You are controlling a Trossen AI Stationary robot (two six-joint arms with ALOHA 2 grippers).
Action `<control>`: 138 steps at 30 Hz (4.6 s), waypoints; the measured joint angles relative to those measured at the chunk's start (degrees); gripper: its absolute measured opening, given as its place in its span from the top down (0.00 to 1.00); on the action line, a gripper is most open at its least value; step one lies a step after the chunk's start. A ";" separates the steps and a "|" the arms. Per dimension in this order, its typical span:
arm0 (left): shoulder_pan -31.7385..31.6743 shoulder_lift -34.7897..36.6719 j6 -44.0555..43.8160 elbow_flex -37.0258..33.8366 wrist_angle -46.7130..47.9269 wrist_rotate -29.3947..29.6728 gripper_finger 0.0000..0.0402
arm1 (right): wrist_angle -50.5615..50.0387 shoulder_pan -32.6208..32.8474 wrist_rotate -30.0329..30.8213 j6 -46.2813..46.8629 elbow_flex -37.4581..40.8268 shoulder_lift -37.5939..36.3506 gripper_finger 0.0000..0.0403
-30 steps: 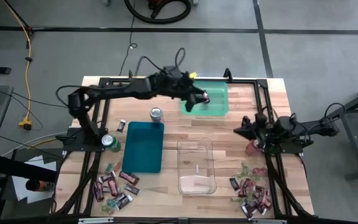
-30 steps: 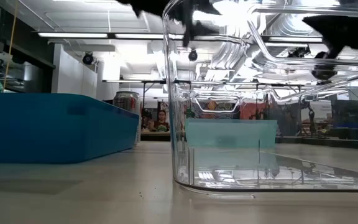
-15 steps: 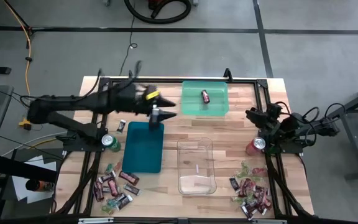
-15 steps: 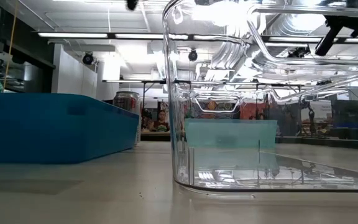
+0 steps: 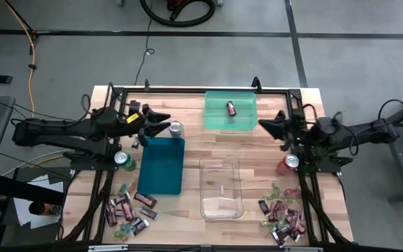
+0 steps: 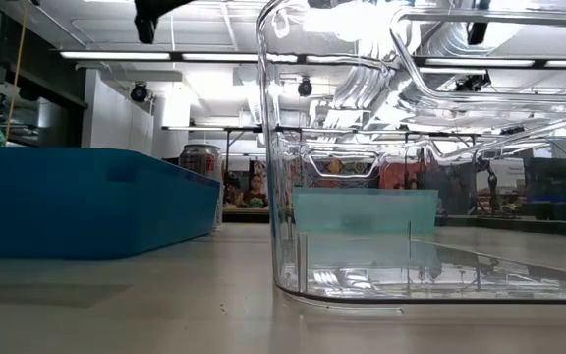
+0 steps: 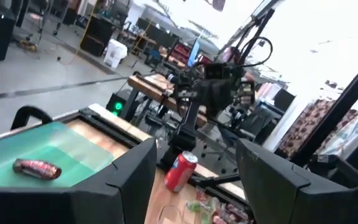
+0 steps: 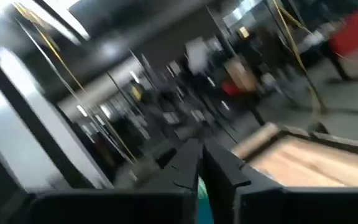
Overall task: Sort candy
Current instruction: Put the chocolate peanut bar into the green bin
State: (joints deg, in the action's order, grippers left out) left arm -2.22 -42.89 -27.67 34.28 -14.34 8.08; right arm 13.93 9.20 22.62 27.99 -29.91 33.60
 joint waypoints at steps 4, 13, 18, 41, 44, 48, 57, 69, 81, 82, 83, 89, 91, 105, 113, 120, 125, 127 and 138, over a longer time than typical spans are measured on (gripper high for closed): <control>0.00 2.16 1.45 -0.02 1.25 0.00 0.49 | -13.06 -0.63 1.10 1.44 -8.95 6.64 0.81; 0.00 3.01 1.81 -0.02 2.88 0.00 0.49 | -35.45 -1.85 -1.47 4.56 -23.93 14.67 0.55; 0.00 2.91 1.82 -0.02 3.07 0.00 0.49 | -39.40 -1.85 -3.09 4.55 -27.57 16.49 0.52; 0.00 2.92 1.31 -0.02 2.86 -0.01 0.49 | -61.87 11.11 -29.14 40.62 -27.37 22.72 0.52; 0.00 2.92 1.30 -0.02 2.86 -0.01 0.49 | -62.43 18.16 -31.81 48.12 -27.37 27.02 0.52; 0.00 2.92 1.28 -0.02 2.86 -0.02 0.49 | -62.41 26.75 -37.01 61.05 -27.37 33.48 0.52; 0.01 2.92 1.28 -0.02 2.88 -0.01 0.49 | -62.40 37.76 -36.29 88.92 -27.35 47.67 0.52; 0.02 2.92 1.28 -0.02 2.90 -0.01 0.49 | -61.40 37.73 -32.77 98.46 -27.35 58.29 0.61; 0.02 2.94 1.28 -0.02 2.92 -0.01 0.49 | -61.51 37.73 -32.62 100.45 -27.35 63.04 0.75; 0.02 2.95 1.28 -0.02 2.92 -0.02 0.49 | -61.63 37.73 -32.62 100.13 -27.35 63.06 0.77; 0.02 2.95 1.28 -0.02 2.95 -0.02 0.49 | -61.82 37.73 -32.61 99.76 -27.35 63.08 0.80; 0.02 2.95 1.28 -0.02 2.95 -0.02 0.49 | -63.16 37.73 -32.48 95.90 -27.44 62.22 0.98; 0.02 2.93 1.28 -0.02 2.95 0.00 0.49 | -65.20 37.73 -32.10 93.43 -29.26 60.16 0.99; 0.00 2.95 1.28 -0.02 2.88 0.00 0.49 | -80.97 24.80 5.57 52.38 -39.29 34.22 1.00; 0.00 2.95 -0.15 -0.02 2.42 0.00 0.49 | -64.92 -11.39 -3.37 10.75 -38.69 29.58 1.00; 0.00 2.95 -0.40 -0.02 2.42 0.02 0.49 | -57.26 -35.86 -21.72 -6.28 -40.66 41.78 1.00; 0.00 2.95 -0.72 -0.02 2.42 0.04 0.49 | -65.56 -41.51 -21.59 -12.73 -47.22 55.87 1.00; 0.00 2.95 -0.77 -0.02 2.42 0.03 0.49 | -69.16 -43.10 -19.65 -14.24 -49.15 60.30 1.00; 0.00 2.95 -0.75 -0.02 2.44 0.04 0.49 | -67.91 -47.17 -19.58 -14.10 -49.75 71.49 1.00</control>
State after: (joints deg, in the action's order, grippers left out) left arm -2.22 -39.94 -28.42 34.26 -11.90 8.12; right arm -53.98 -37.97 3.03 13.89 -79.66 105.10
